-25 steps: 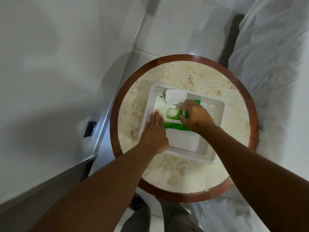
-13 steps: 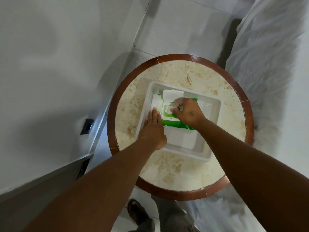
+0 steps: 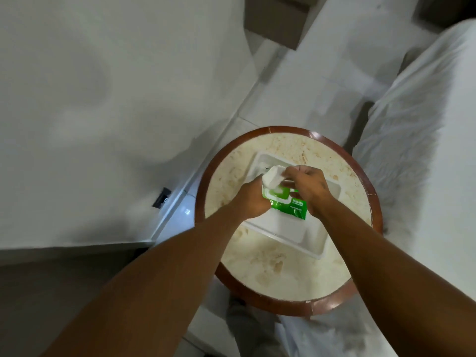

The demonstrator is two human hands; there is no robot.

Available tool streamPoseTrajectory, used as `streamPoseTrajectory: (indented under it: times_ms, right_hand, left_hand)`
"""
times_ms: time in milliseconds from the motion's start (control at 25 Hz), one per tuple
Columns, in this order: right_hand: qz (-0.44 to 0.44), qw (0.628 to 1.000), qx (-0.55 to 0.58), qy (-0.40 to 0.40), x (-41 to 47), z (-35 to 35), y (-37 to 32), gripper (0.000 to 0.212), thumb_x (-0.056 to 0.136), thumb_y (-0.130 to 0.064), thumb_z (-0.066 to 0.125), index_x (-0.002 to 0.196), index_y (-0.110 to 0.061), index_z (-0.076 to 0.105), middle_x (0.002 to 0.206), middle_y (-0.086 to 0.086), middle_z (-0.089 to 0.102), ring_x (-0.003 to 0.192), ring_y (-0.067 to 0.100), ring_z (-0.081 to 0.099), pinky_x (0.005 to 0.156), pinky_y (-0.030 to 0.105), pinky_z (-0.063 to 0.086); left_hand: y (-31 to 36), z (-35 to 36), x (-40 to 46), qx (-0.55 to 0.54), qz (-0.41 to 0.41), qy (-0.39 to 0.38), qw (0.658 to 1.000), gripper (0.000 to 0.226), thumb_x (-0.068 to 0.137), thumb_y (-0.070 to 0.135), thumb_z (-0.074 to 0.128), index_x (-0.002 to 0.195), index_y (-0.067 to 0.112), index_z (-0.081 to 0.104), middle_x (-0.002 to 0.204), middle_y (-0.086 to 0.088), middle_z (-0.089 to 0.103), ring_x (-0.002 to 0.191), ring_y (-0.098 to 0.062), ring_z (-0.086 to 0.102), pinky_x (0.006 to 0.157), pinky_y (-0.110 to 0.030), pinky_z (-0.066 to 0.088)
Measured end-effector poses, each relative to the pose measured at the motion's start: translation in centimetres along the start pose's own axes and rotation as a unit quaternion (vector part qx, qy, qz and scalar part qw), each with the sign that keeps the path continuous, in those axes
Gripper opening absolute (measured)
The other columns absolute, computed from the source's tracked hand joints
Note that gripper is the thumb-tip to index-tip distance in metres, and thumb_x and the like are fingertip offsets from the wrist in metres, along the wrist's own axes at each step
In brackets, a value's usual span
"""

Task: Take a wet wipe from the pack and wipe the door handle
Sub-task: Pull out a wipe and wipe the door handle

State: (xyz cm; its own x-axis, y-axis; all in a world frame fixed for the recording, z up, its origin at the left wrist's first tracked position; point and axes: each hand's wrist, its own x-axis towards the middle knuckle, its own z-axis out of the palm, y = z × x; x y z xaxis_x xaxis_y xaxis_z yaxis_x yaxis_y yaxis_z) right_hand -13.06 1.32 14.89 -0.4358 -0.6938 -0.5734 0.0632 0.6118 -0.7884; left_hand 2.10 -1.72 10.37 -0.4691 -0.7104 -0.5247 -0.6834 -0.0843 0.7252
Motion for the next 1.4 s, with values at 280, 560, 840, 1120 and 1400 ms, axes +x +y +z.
streamPoseTrajectory:
  times_ms: [280, 560, 840, 1120, 1400]
  right_hand:
    - [-0.12, 0.986, 0.007, -0.117, -14.2, 7.5, -10.3, 0.02, 0.077, -0.015, 0.069, 0.058, -0.019, 0.064, 0.063, 0.004, 0.069, 0.061, 0.018, 0.068, 0.053, 0.023, 0.042]
    - [-0.225, 0.924, 0.05, -0.304, -33.0, 16.3, -18.3, 0.006, 0.079, -0.013, 0.062, 0.081, -0.01, 0.067, 0.082, 0.01, 0.076, 0.072, 0.02, 0.072, 0.063, 0.033, 0.054]
    - [-0.36, 0.792, -0.119, -0.478, -46.9, 25.6, -23.9, 0.017, 0.082, -0.011, 0.077, 0.098, -0.012, 0.069, 0.094, 0.009, 0.075, 0.083, 0.021, 0.071, 0.061, 0.029, 0.055]
    - [-0.604, 0.603, -0.39, -0.346, -50.5, 33.4, -26.0, 0.026, 0.087, -0.005, 0.069, 0.07, -0.025, 0.068, 0.086, -0.003, 0.065, 0.084, 0.02, 0.06, 0.072, 0.028, 0.048]
    - [-0.67, 0.445, -0.522, -0.283, -49.2, 40.5, -26.8, 0.016, 0.093, -0.014, 0.059, 0.091, -0.026, 0.069, 0.09, -0.002, 0.063, 0.07, 0.011, 0.054, 0.063, 0.027, 0.044]
  left_hand:
    - [3.0, -14.4, -18.6, -0.362, 0.032, 0.116, 0.924, 0.038, 0.067, 0.001, 0.081, 0.101, 0.013, 0.07, 0.102, -0.01, 0.074, 0.092, -0.022, 0.072, 0.083, -0.033, 0.061]
    - [2.0, -23.9, -42.5, -0.389, 0.076, 0.314, 0.862, 0.01, 0.086, 0.008, 0.077, 0.091, 0.01, 0.069, 0.098, -0.01, 0.076, 0.091, -0.023, 0.073, 0.086, -0.035, 0.061]
    - [-1.8, -26.9, -58.5, -0.405, 0.088, 0.481, 0.773, 0.015, 0.082, 0.004, 0.08, 0.089, 0.011, 0.068, 0.085, -0.005, 0.079, 0.076, -0.016, 0.076, 0.066, -0.027, 0.062]
    - [-5.1, -27.0, -58.7, -0.334, -0.047, 0.585, 0.737, 0.011, 0.082, 0.002, 0.076, 0.083, 0.013, 0.072, 0.085, -0.009, 0.078, 0.074, -0.015, 0.075, 0.071, -0.028, 0.061]
    - [-5.3, -37.7, -67.6, 0.459, -0.119, 0.551, 0.687, 0.033, 0.086, 0.019, 0.057, 0.116, 0.01, 0.066, 0.126, -0.011, 0.062, 0.126, -0.03, 0.052, 0.103, -0.039, 0.043]
